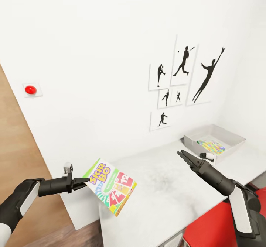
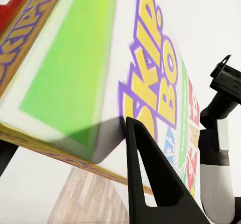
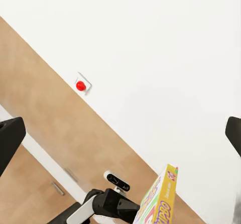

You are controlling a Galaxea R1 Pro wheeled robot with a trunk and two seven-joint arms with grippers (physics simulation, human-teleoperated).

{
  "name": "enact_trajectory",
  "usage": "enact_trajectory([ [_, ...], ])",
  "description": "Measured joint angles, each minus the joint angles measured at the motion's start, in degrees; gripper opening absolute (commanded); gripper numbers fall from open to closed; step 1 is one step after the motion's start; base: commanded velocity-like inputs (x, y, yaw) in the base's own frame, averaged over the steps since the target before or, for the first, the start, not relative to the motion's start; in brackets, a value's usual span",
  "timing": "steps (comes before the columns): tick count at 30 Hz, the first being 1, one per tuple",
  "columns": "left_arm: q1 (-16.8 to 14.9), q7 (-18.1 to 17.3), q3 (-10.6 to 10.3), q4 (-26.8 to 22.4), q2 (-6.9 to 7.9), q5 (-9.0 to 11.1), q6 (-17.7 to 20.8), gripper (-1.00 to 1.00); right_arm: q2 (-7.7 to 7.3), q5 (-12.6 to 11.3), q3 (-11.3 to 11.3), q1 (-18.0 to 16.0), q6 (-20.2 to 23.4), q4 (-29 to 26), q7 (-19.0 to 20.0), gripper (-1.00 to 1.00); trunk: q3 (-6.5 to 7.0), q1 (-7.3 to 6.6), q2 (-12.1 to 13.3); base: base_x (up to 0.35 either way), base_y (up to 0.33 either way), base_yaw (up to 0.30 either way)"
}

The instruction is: Put all the toys in the child's room - the three board games (two on the bed and one on the table), the two jigsaw puzzles on the table, and the tennis ball on the table - inside the toy box on the table in the child's room.

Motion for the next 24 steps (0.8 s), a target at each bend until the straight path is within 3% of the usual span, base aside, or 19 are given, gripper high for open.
enact_trajectory([
  [9, 0.0, 0.0, 0.0, 0.0, 0.02, -0.1, -0.1, -1.00, 0.00, 0.0, 0.1, 0.0, 0.0, 0.1, 0.0, 1.00, 1.63, -1.96, 3.6, -0.109, 0.000, -0.270],
  [18, 0.0, 0.0, 0.0, 0.0, 0.02, -0.2, -0.1, -1.00, 0.03, 0.0, 0.1, 0.0, 0.0, 0.1, 0.0, 1.00, 1.64, -1.96, 3.7, -0.293, 0.000, -0.278],
  [24, 0.0, 0.0, 0.0, 0.0, 0.03, -0.2, -0.1, -1.00, 0.01, 0.0, 0.1, 0.0, 0.0, 0.1, 0.0, 1.00, 1.63, -1.98, 3.6, -0.109, 0.000, -0.279],
])
